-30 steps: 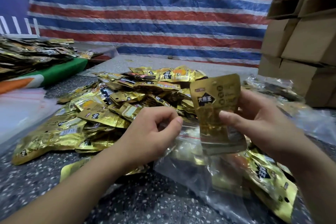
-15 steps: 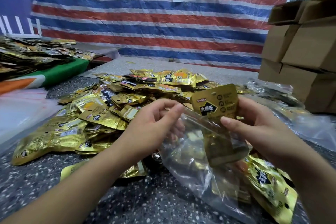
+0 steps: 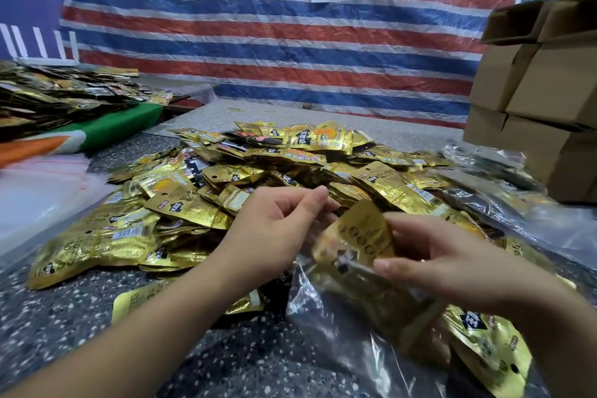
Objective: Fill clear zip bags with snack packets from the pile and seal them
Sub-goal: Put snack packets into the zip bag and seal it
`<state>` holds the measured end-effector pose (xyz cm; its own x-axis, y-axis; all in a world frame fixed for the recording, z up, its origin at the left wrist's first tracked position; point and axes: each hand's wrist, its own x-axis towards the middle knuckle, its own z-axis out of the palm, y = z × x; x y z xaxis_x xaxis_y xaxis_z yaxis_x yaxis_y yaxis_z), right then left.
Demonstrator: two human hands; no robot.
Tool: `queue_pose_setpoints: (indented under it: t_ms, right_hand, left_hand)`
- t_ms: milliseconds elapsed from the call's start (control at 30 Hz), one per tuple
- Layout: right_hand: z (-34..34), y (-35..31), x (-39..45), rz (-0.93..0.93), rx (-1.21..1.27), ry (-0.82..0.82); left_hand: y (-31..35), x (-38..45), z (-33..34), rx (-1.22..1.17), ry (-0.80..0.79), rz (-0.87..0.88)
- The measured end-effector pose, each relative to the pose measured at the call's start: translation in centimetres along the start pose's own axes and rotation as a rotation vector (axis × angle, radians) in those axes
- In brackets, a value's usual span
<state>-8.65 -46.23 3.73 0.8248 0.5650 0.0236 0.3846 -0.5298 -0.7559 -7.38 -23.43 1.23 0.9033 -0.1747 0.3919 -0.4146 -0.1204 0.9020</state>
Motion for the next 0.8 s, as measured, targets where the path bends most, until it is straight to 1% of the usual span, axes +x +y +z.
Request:
queue_pose_setpoints:
  t_ms: [67,233,300,367,433,533,633,733,800]
  right_hand:
    - [0.7,-0.3,0.3,-0.025,-0.073,0.028]
    - [0.6,-1.1,0.2,-0.108,0.086,0.159]
    - [0.4,-1.0,0.2,-0.099,0.173,0.228]
    - [0.1,-0.8,0.1,-0.061,0.244,0.292]
    - [-0.2,-0.6,0.0,-0.032,0.292,0.316]
    - [-0.2,-0.6,-0.2,-0.010,0.304,0.283]
    - [-0.4,-0.6,-0.2,0.037,0.305,0.200]
    - [-0.3,-1.0,-0.3,0.092,0.233,0.076]
    - [0.2,-1.4,-0.2,0.121,0.085,-0.007]
  left_hand:
    - [0.0,-0.1,0.0,0.036,-0.010,0.017]
    - [0.2,0.3,0.0,0.068,-0.037,-0.106]
    - [0.5,0.4,-0.5,0.032,-0.077,-0.140]
    - [0.5,0.5,-0.8,0.054,-0.146,-0.139]
    - [0.4,0.4,-0.7,0.055,-0.193,-0.131]
    - [0.3,0.2,-0.4,-0.035,-0.198,-0.148]
    - [0.5,0.1,-0.3,-0.095,-0.197,-0.161]
    - [0.6,-0.2,-0.1,0.015,-0.203,-0.118]
    - [0.5,-0.4,0.1,0.119,-0.218,-0.080]
